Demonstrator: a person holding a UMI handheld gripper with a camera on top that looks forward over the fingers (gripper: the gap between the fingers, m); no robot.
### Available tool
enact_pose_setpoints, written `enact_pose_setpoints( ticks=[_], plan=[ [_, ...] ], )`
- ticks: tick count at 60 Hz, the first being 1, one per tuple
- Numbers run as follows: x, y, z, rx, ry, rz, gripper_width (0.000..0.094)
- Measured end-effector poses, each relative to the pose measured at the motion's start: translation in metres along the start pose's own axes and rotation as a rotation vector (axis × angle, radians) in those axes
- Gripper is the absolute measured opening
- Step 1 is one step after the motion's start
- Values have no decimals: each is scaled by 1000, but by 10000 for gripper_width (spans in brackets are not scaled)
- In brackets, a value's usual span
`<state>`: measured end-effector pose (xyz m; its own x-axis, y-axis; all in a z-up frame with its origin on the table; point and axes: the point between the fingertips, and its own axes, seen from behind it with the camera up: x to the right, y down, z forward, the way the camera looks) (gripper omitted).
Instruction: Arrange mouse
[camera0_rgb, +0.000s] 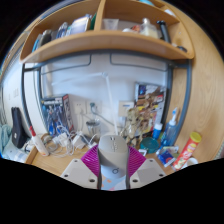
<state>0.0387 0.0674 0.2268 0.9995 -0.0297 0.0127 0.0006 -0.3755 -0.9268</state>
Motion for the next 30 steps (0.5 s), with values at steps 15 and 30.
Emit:
enact_pose_setpoints(
  ticks=[15, 30],
  plan=[
    [-41, 125, 78, -238, -34, -43, 320],
    [-49, 198, 110, -356, -39, -67, 354]
  ],
)
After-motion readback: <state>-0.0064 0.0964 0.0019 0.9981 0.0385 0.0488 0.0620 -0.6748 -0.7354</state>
